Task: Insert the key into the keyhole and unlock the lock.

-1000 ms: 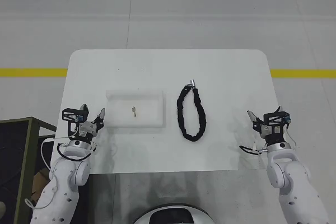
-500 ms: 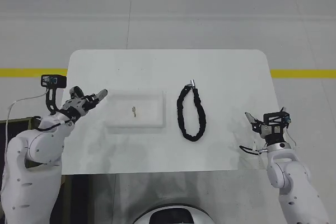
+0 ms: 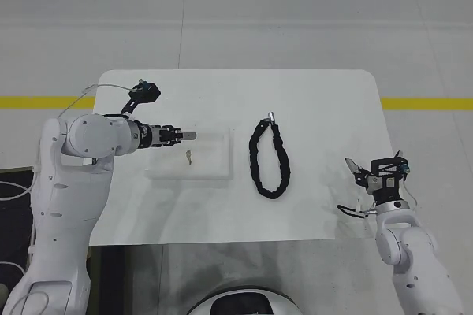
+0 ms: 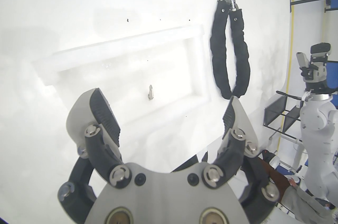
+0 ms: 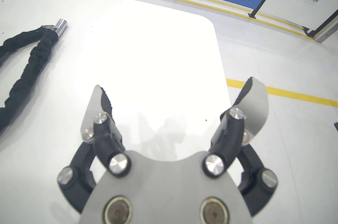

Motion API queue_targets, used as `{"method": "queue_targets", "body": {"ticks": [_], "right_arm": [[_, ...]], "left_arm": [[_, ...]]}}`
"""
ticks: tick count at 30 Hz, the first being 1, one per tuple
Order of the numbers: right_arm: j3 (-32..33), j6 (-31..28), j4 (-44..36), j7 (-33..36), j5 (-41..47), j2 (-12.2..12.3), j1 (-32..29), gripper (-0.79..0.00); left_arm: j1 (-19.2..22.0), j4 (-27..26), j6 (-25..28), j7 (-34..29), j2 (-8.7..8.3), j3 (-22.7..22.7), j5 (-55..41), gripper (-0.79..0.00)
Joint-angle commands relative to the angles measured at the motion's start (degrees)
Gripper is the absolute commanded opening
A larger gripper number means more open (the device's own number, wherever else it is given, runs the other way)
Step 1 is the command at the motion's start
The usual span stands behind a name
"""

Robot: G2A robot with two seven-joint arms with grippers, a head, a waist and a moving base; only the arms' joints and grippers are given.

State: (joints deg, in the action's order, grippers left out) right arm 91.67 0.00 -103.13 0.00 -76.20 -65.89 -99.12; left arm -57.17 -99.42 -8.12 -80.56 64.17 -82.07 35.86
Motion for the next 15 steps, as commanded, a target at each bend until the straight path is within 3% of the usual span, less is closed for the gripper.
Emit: {"method": "queue_targets", "body": {"ticks": [1, 7, 12, 15], "right_arm": [[0.0, 0.0, 0.0, 0.0, 0.0, 0.0, 0.0, 0.000], [0.0, 0.0, 0.0, 0.0, 0.0, 0.0, 0.0, 0.000], [0.0, 0.0, 0.0, 0.0, 0.0, 0.0, 0.0, 0.000], [0.0, 0.0, 0.0, 0.0, 0.0, 0.0, 0.0, 0.000]], "left_arm": [[0.0, 0.0, 0.0, 0.0, 0.00, 0.0, 0.0, 0.000], [-0.3, 1.0, 1.8, -0.6, 0.02, 1.3, -0.9, 0.000], [6.4, 6.8, 2.5, -7.4, 0.18, 6.2, -0.8, 0.000], [10.2, 11.6, 2.0, -7.4, 0.39, 10.8, -1.6, 0.000]]}}
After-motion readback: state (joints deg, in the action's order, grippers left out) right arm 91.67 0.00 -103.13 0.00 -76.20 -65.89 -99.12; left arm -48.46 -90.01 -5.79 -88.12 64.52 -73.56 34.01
